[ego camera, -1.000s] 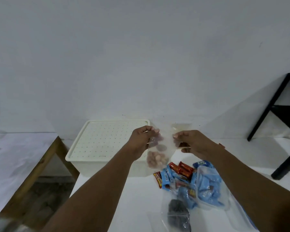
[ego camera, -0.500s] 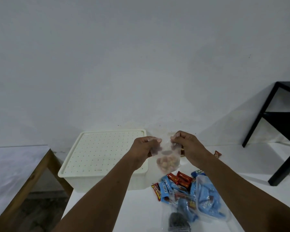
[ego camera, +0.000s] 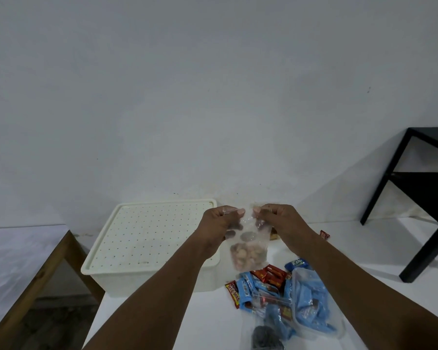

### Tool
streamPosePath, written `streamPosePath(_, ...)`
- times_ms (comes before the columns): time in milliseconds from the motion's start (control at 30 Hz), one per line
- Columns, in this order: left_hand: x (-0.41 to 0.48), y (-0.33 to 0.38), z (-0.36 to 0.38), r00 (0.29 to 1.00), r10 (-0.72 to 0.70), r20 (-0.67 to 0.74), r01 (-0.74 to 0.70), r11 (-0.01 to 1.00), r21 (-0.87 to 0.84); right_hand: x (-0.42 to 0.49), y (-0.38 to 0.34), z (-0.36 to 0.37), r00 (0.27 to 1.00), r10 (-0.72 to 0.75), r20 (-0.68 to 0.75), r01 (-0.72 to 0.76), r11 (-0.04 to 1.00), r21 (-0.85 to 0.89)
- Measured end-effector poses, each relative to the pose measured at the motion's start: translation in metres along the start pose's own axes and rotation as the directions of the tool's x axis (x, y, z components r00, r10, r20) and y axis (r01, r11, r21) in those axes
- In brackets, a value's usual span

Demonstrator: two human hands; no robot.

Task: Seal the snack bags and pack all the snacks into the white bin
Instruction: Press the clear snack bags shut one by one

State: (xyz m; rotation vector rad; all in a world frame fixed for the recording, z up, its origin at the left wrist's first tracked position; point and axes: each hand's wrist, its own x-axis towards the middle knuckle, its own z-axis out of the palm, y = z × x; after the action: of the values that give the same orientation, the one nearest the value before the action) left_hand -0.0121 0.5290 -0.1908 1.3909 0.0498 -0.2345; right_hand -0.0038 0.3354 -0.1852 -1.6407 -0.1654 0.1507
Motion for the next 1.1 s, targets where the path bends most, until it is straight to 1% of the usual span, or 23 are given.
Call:
streamPosePath(67,0.002,0.003,-0.001,0.999,0.045,-0.02,-0.045,0.999,0.0,-0.003,0.0,-0.005,0.999,0.026,-0.043,-0.023,0.997,0.071)
streamPosePath(167,0.002,0.002,0.003,0.996,0.084,-0.013,-0.084,0.996,0.021,-0.005,-0.001,-0.007,0.992,0.009,-0.122,0.004,0.994,0.106)
streamPosePath(267,0.002,-0.001,0.005,0.996,0.067,-0.064,-0.07,0.996,-0.05,-0.004,-0.003,-0.006,0.986,0.003,-0.164,0.015,0.994,0.112)
streamPosePath(333,0.002,-0.001,0.003,0.996,0.047,-0.075,-0.055,0.993,-0.105,-0.002,-0.002,-0.008,0.983,0.027,-0.183,0.0,0.989,0.146)
streamPosePath(433,0.001,0.002,0.004,0.996,0.059,-0.061,-0.068,0.987,-0.148,-0.002,-0.001,-0.007,0.989,0.063,-0.133,-0.041,0.986,0.159)
streamPosePath(500,0.0,0.006,0.009,0.995,0.083,-0.061,-0.09,0.989,-0.121,-0.002,0.0,-0.004,0.996,0.023,-0.092,-0.014,0.994,0.105)
streamPosePath(567,-0.002,0.008,0.012,0.995,0.094,-0.043,-0.098,0.991,-0.09,0.0,0.0,-0.003,0.995,-0.046,-0.094,0.05,0.998,0.039)
streamPosePath(667,-0.007,0.012,0.008,0.999,0.018,0.046,-0.014,0.996,-0.09,0.002,-0.005,-0.01,0.99,-0.112,-0.081,0.11,0.994,-0.03)
streamPosePath(733,-0.009,0.015,0.006,0.995,-0.023,0.098,0.027,0.999,-0.031,0.001,-0.007,-0.015,0.991,-0.125,-0.055,0.121,0.991,-0.064)
streamPosePath(800,-0.009,0.017,0.007,0.996,0.006,0.086,-0.007,1.0,0.008,-0.001,-0.008,-0.019,0.992,-0.113,-0.049,0.112,0.994,-0.009)
streamPosePath(867,-0.009,0.019,0.009,0.997,0.042,0.061,-0.041,0.999,-0.009,-0.003,-0.006,-0.021,0.997,-0.069,-0.041,0.074,0.991,0.116)
streamPosePath(933,-0.009,0.018,0.012,0.997,0.042,0.061,-0.042,0.999,-0.007,-0.006,-0.003,-0.022,0.999,-0.038,-0.021,0.042,0.983,0.179)
streamPosePath(1000,-0.012,0.017,0.015,0.995,0.002,0.103,0.0,1.0,-0.013,-0.009,0.0,-0.024,0.999,-0.032,0.001,0.031,0.981,0.189)
streamPosePath(1033,-0.013,0.016,0.015,0.989,-0.04,0.143,0.045,0.998,-0.034,-0.011,0.0,-0.026,0.999,-0.03,0.015,0.027,0.983,0.18)
streamPosePath(1100,-0.017,0.015,0.012,0.958,-0.177,0.227,0.201,0.976,-0.087,-0.013,-0.002,-0.031,0.998,-0.019,0.061,0.012,0.993,0.114)
